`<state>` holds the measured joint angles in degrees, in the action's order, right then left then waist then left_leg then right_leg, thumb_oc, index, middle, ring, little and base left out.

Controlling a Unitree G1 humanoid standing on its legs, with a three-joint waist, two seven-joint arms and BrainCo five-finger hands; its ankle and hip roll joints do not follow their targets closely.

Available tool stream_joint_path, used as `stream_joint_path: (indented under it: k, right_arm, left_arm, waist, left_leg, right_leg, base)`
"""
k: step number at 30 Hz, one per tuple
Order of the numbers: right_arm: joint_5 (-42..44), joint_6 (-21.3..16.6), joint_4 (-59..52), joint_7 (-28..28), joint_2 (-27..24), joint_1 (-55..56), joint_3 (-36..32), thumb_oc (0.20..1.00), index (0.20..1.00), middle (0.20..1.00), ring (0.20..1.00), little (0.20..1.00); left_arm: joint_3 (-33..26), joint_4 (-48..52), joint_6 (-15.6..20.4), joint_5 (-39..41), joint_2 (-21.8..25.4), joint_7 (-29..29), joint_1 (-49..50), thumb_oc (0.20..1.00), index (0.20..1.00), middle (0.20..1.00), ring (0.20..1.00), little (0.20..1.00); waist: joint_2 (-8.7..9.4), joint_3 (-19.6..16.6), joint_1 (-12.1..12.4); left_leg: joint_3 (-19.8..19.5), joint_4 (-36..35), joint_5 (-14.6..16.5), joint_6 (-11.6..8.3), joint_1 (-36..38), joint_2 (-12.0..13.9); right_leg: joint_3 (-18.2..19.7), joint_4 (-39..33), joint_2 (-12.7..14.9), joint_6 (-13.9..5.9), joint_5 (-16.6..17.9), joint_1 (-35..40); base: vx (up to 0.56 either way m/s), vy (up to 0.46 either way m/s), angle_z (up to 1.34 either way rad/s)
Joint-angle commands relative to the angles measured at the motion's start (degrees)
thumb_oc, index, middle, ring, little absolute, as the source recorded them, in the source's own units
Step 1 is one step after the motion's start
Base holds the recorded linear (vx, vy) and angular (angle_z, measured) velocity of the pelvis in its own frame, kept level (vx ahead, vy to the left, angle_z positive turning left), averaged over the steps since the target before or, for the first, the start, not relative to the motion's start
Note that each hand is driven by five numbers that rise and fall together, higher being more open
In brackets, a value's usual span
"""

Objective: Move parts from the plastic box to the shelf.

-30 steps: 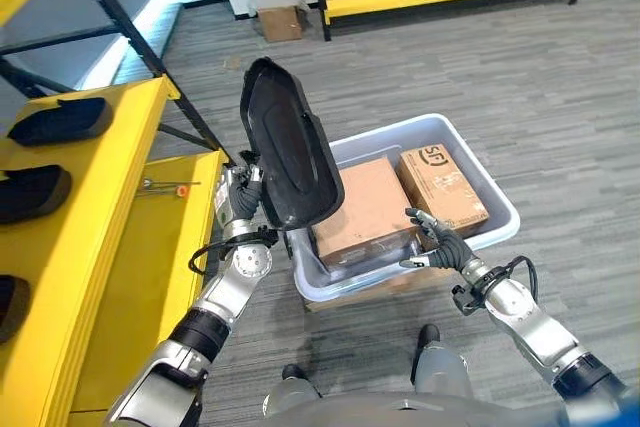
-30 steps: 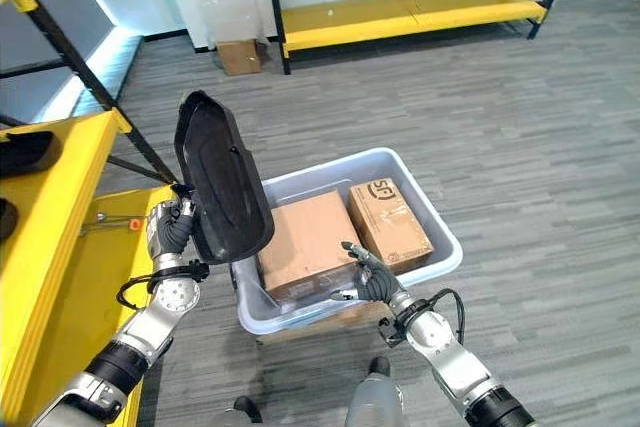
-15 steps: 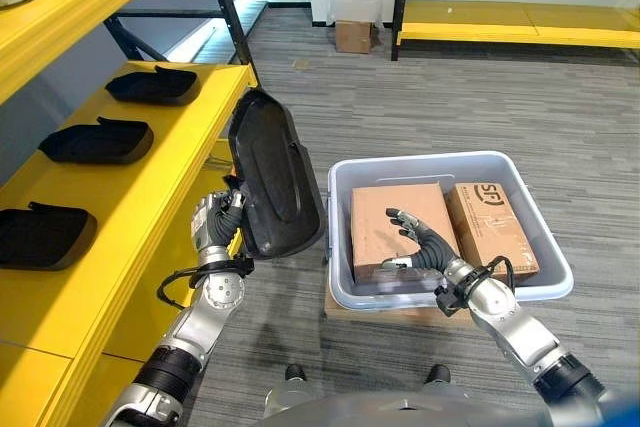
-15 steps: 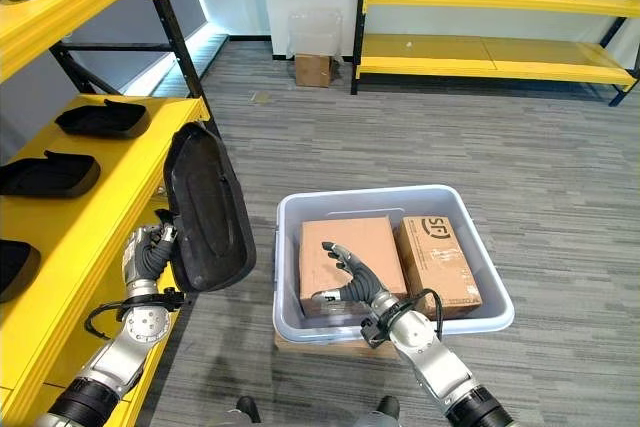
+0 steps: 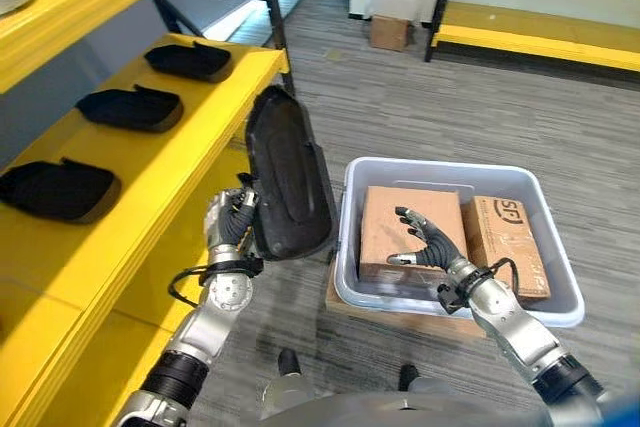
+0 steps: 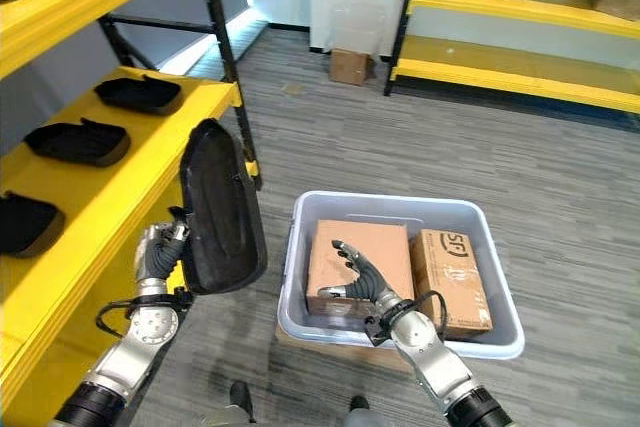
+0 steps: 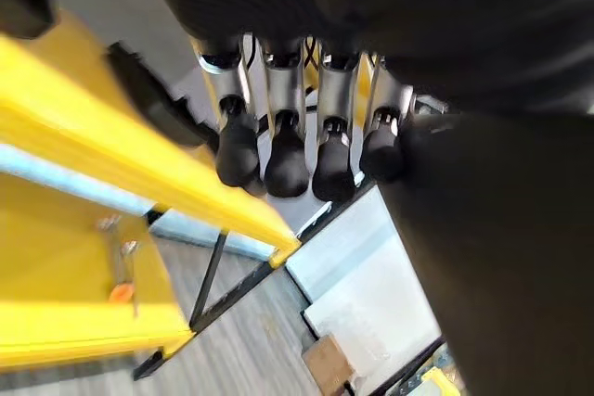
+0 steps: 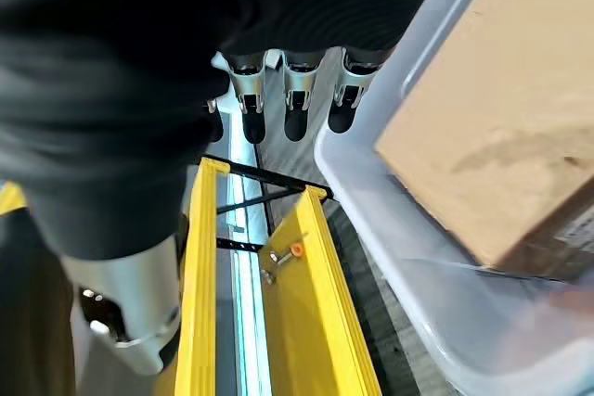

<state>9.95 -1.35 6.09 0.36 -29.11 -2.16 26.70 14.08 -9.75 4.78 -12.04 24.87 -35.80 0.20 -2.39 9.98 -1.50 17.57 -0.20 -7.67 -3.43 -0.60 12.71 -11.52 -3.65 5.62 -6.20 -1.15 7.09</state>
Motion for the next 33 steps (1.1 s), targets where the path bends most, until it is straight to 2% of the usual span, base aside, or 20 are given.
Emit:
stream_joint_path:
  k: [1,5,9,10,13,16,17,18,19,20,21,23,28,29,30,31,33]
  right_arm:
    - [1.63,-5.81,-4.43,1.92,2.3,-2.9,-0.14,1.0,1.0,1.0,1.0,1.0]
    - [2.25,-6.44,-5.27,1.9,1.97,-1.85,0.09,1.0,1.0,1.0,1.0,1.0]
    - [1.59,-5.19,-7.17,-0.01,1.52,-0.29,-0.19,1.0,1.0,1.0,1.0,1.0]
    - [1.87,-4.78,-7.67,-1.09,1.25,-0.13,-0.19,1.0,1.0,1.0,1.0,1.0]
    - [2.56,-5.84,-6.6,-1.74,0.72,-0.91,0.25,1.0,1.0,1.0,1.0,1.0]
    - [3.01,-6.12,-5.82,-1.92,0.54,-1.69,0.58,1.0,1.0,1.0,1.0,1.0]
    - [3.15,-5.9,-6.09,-2.01,0.27,-1.91,0.71,1.0,1.0,1.0,1.0,1.0]
    - [3.2,-5.87,-6.09,-2.17,0.21,-1.93,0.72,1.0,1.0,1.0,1.0,1.0]
    - [4.3,-5.41,-5.94,-2.59,-0.33,-2.19,0.29,1.0,1.0,1.0,1.0,1.0]
    - [4.42,-5.43,-5.85,-2.62,-0.34,-2.17,0.24,1.0,1.0,1.0,1.0,1.0]
    - [4.44,-5.57,-5.59,-2.86,-0.34,-2.2,0.23,1.0,1.0,1.0,1.0,1.0]
    - [4.92,-4.97,-5.72,-2.58,-0.09,-2.13,-0.01,1.0,1.0,1.0,1.0,1.0]
    - [5.13,-3.65,-6.06,-0.99,1.13,-1.79,-0.08,1.0,1.0,1.0,1.0,1.0]
    - [4.13,-3.0,-6.4,-1.0,1.78,-1.71,0.25,1.0,1.0,1.0,1.0,1.0]
    - [4.1,-2.97,-6.41,-1.0,1.8,-1.7,0.26,1.0,1.0,1.0,1.0,1.0]
    - [3.18,-2.54,-6.47,-1.76,2.76,-2.16,0.98,1.0,1.0,1.0,1.0,1.0]
    - [2.51,-2.29,-6.8,-2.48,3.14,-2.32,1.27,1.0,1.0,1.0,1.0,1.0]
  left_arm:
    - [-4.18,5.08,4.93,-1.77,4.71,-0.39,-3.37,0.2,0.2,0.2,0.2,0.2]
    - [-3.6,6.21,4.63,-1.83,4.97,-0.61,-2.87,0.2,0.2,0.2,0.2,0.2]
    - [-1.93,6.78,4.21,-1.3,4.68,0.29,-3.99,0.2,0.2,0.2,0.2,0.2]
    - [-1.2,6.68,4.65,-1.43,4.75,0.52,-4.48,0.2,0.2,0.2,0.2,0.2]
    - [0.14,6.59,5.35,-2.09,5.14,-0.7,-4.77,0.2,0.2,0.2,0.2,0.2]
    - [0.24,6.73,5.99,-2.76,5.45,-1.32,-4.61,0.2,0.2,0.2,0.2,0.2]
    - [0.14,6.98,5.83,-2.73,5.73,-1.14,-4.76,0.2,0.2,0.2,0.2,0.2]
    - [0.19,7.0,5.86,-2.72,5.77,-1.03,-4.85,0.2,0.2,0.2,0.2,0.2]
    - [0.81,6.82,6.0,-3.47,6.1,-0.93,-5.95,0.2,0.2,0.2,0.2,0.2]
    - [0.94,6.74,6.03,-3.52,6.11,-0.93,-6.03,0.2,0.2,0.2,0.2,0.2]
    - [1.39,6.71,5.48,-3.54,6.3,-1.03,-6.5,0.2,0.2,0.2,0.2,0.2]
    - [1.41,6.48,5.11,-3.68,6.42,-0.83,-6.73,0.2,0.2,0.2,0.2,0.2]
    - [1.45,6.35,4.06,-5.55,6.81,-2.05,-6.05,0.2,0.2,0.2,0.2,0.2]
    - [0.81,6.92,4.2,-6.29,7.14,-2.17,-4.72,0.2,0.2,0.2,0.2,0.2]
    - [0.79,6.99,4.19,-6.31,7.16,-2.16,-4.65,0.2,0.2,0.2,0.2,0.2]
    - [0.01,7.31,4.72,-7.22,7.67,-2.38,-3.15,0.2,0.2,0.2,0.2,0.2]
    - [-0.39,7.68,5.23,-7.75,8.01,-2.38,-2.52,0.2,0.2,0.2,0.2,0.2]
  waist:
    - [4.4,-1.64,0.31]
    - [3.94,-1.81,0.44]
    - [3.63,-1.8,-1.72]
    - [3.82,-1.74,-2.44]
    - [4.58,-1.58,-3.0]
    - [5.0,-2.04,-2.85]
    - [5.12,-2.66,-2.76]
    - [5.14,-2.81,-2.76]
    - [4.53,-4.08,-2.9]
    - [4.37,-4.18,-2.93]
    - [3.43,-4.56,-3.3]
    - [2.92,-4.67,-3.43]
    - [2.48,-4.52,-2.42]
    - [2.09,-4.18,-0.85]
    - [2.13,-4.19,-0.92]
    - [1.64,-3.72,1.1]
    - [1.41,-3.43,2.16]
  left_leg:
    - [2.03,-1.11,4.12,-0.82,0.59,-8.16]
    - [1.08,-0.69,4.09,-0.8,-0.55,-8.11]
    - [8.65,1.11,4.05,-1.64,-0.75,-6.3]
    - [11.92,2.22,3.54,-1.68,-0.76,-4.63]
    - [15.54,8.85,3.7,-2.33,-1.02,0.02]
    - [17.59,12.86,3.72,-2.81,0.49,2.62]
    - [18.46,14.96,2.67,-3.65,1.3,4.29]
    - [18.56,15.71,2.32,-3.93,1.51,4.85]
    - [18.47,17.64,1.41,-4.73,3.01,6.51]
    - [18.43,17.34,1.46,-4.65,3.05,6.34]
    - [19.03,14.26,2.75,-3.63,4.09,4.81]
    - [19.15,11.64,4.16,-2.61,4.86,3.43]
    - [16.81,6.07,7.03,-0.24,5.53,0.3]
    - [14.9,3.44,6.65,0.22,5.79,-1.11]
    - [14.85,3.28,6.58,0.27,5.85,-1.22]
    - [13.0,1.3,6.0,0.72,6.14,-2.69]
    - [12.56,0.53,5.72,0.99,6.17,-3.41]
  right_leg:
    - [-2.25,-0.34,-2.45,2.1,1.59,-0.7]
    - [-3.14,0.24,-2.3,2.45,0.88,-1.09]
    - [-7.08,0.38,-1.26,1.88,0.16,-0.42]
    - [-8.41,0.68,-0.84,1.97,0.35,-0.63]
    - [-11.29,2.27,-0.09,2.98,-0.73,-1.04]
    - [-13.17,2.55,0.11,3.71,-1.24,-0.89]
    - [-14.19,2.4,0.06,4.16,-1.52,-0.62]
    - [-14.39,2.43,0.03,4.34,-1.65,-0.57]
    - [-15.55,3.69,0.3,5.04,-2.76,-0.78]
    - [-15.62,3.89,0.41,4.98,-2.84,-0.81]
    - [-16.33,5.07,1.4,4.22,-2.97,-1.0]
    - [-16.75,6.22,2.42,3.41,-2.92,-1.22]
    - [-16.51,8.11,5.0,1.08,-2.21,-1.33]
    - [-16.81,8.66,6.21,-0.31,-1.73,-1.19]
    - [-16.87,8.67,6.27,-0.38,-1.7,-1.16]
    - [-17.89,9.04,7.92,-2.07,-0.78,-1.11]
    - [-18.79,9.02,8.97,-2.85,-0.09,-1.06]
  base:
    - [-0.03,-0.059,0.07]
    - [-0.04,-0.058,0.14]
    - [-0.02,0.01,0.67]
    - [-0.12,0.013,0.74]
    - [-0.13,0.014,1.13]
    - [-0.1,0.073,0.24]
    - [-0.07,0.107,0.55]
    - [-0.13,0.373,0.8]
    - [-0.1,0.35,1.29]
    - [-0.18,0.677,1.19]
    - [-0.11,0.445,1.0]
    - [-0.1,0.431,0.53]
    - [-0.12,0.455,0.53]
    - [-0.13,0.43,0.54]
    - [-0.21,0.619,0.72]
    - [-0.12,0.339,0.73]
    - [-0.13,0.331,0.57]
